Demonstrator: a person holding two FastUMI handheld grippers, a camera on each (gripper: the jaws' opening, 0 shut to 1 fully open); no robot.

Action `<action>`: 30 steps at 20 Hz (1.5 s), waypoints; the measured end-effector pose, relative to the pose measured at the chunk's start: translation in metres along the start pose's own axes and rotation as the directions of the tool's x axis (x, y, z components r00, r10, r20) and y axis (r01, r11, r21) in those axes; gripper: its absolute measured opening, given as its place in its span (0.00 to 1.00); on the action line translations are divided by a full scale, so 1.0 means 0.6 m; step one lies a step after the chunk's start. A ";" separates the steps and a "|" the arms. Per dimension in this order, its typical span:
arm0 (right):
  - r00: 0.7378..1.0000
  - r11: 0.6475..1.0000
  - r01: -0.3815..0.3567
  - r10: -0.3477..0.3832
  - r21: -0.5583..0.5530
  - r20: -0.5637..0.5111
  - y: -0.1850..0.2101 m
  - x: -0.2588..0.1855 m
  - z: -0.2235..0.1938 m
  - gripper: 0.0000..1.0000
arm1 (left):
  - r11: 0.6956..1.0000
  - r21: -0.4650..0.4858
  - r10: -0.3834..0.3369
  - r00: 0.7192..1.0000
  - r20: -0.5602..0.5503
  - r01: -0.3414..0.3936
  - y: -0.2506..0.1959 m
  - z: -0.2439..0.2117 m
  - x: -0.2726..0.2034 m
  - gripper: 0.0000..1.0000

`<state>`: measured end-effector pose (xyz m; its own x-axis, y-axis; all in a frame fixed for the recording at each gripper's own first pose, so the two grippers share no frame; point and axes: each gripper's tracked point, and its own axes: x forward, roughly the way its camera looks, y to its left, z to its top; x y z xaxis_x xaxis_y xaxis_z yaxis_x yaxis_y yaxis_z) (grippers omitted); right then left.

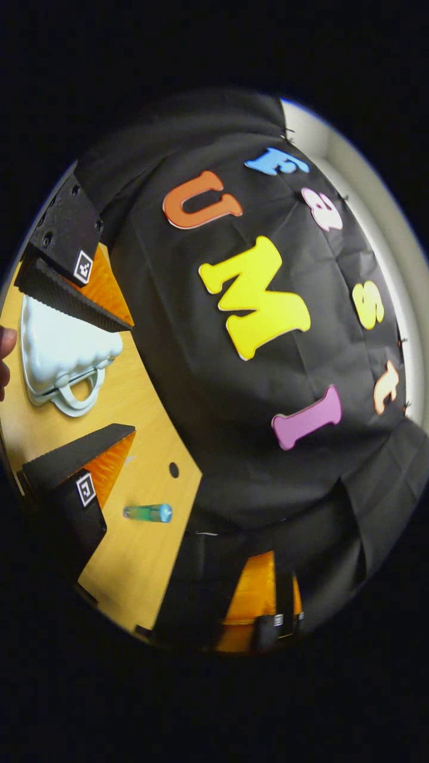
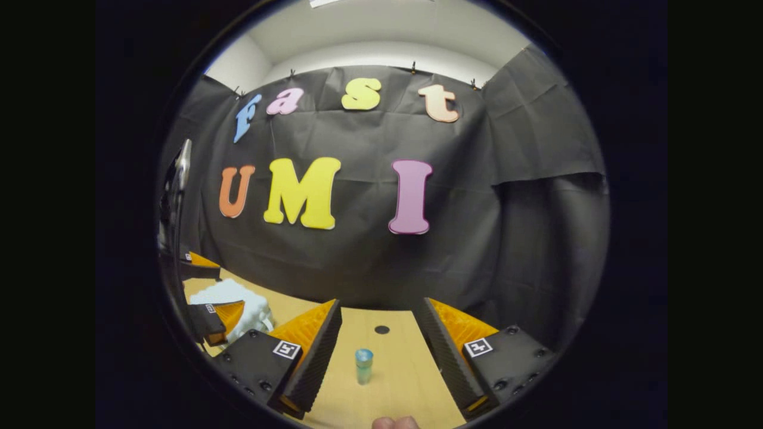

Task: First open the suitcase, pack the skin care products into it, and then close the suitcase.

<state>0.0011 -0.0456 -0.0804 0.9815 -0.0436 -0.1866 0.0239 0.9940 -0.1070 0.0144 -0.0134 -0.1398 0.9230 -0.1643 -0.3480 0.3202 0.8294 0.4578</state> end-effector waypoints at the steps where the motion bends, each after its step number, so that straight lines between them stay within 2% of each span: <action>1: 1.000 1.000 0.014 -0.014 -0.002 -0.015 -0.013 -0.001 -0.010 0.80 | 0.996 0.083 -0.029 0.999 -0.044 0.032 -0.011 -0.025 0.008 0.99; 3: 0.998 0.999 0.052 -0.052 0.003 -0.034 -0.039 -0.002 -0.022 0.81 | 0.967 0.233 -0.071 0.988 -0.134 0.101 -0.017 -0.072 0.025 0.98; 5: 0.996 0.997 0.080 -0.080 0.004 -0.047 -0.056 -0.004 -0.033 0.81 | 0.929 0.329 -0.099 0.971 -0.218 0.169 -0.020 -0.112 0.036 0.98; 7: 0.993 0.995 0.097 -0.096 0.009 -0.063 -0.065 -0.008 -0.044 0.81 | 0.887 0.414 -0.066 0.943 -0.325 0.205 -0.008 -0.168 0.051 0.97; 9: 0.991 0.994 0.112 -0.111 0.007 -0.078 -0.073 -0.013 -0.055 0.81 | 0.852 0.475 -0.036 0.931 -0.364 0.219 -0.008 -0.193 0.062 0.97; 13: 0.983 0.988 0.157 -0.155 0.006 -0.100 -0.101 -0.019 -0.068 0.80 | 0.797 0.538 -0.033 0.910 -0.413 0.273 -0.025 -0.230 0.095 0.95; 16: 0.974 0.980 0.198 -0.196 0.003 -0.114 -0.125 -0.024 -0.073 0.80 | 0.771 0.568 -0.015 0.900 -0.436 0.288 -0.025 -0.249 0.118 0.93; 19: 0.967 0.975 0.223 -0.222 -0.001 -0.129 -0.137 -0.032 -0.081 0.80 | 0.749 0.594 0.002 0.896 -0.445 0.293 -0.027 -0.257 0.137 0.86; 21: 0.963 0.973 0.232 -0.231 -0.004 -0.138 -0.137 -0.036 -0.084 0.80 | 0.746 0.600 0.000 0.901 -0.434 0.289 -0.036 -0.259 0.148 0.77; 22: 0.963 0.972 0.234 -0.232 -0.007 -0.139 -0.135 -0.038 -0.083 0.80 | 0.743 0.605 0.010 0.898 -0.439 0.287 -0.036 -0.265 0.152 0.59; 23: 0.963 0.973 0.231 -0.230 -0.009 -0.137 -0.131 -0.039 -0.081 0.81 | 0.739 0.611 0.020 0.896 -0.444 0.286 -0.036 -0.269 0.152 0.55; 24: 0.964 0.974 0.228 -0.228 -0.012 -0.135 -0.127 -0.041 -0.077 0.81 | 0.742 0.609 0.023 0.897 -0.442 0.281 -0.037 -0.272 0.151 0.46; 25: 0.966 0.974 0.226 -0.226 -0.016 -0.128 -0.125 -0.044 -0.074 0.81 | 0.752 0.597 0.016 0.898 -0.440 0.280 -0.040 -0.275 0.151 0.42; 26: 0.967 0.975 0.223 -0.224 -0.018 -0.125 -0.122 -0.046 -0.073 0.81 | 0.752 0.603 0.015 0.907 -0.421 0.267 -0.041 -0.267 0.151 0.28; 28: 0.968 0.976 0.218 -0.218 -0.015 -0.127 -0.116 -0.048 -0.074 0.80 | 0.767 0.598 0.021 0.923 -0.385 0.232 -0.035 -0.252 0.146 0.17; 30: 0.970 0.978 0.211 -0.210 -0.010 -0.125 -0.104 -0.049 -0.069 0.80 | 0.803 0.569 0.035 0.938 -0.346 0.180 -0.003 -0.229 0.134 0.11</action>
<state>-0.0373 -0.1107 -0.1085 0.9228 -0.2638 -0.2807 0.2282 0.9615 -0.1532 0.0589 0.0453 -0.2812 0.8028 0.0594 -0.5932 0.5444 0.3325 0.7701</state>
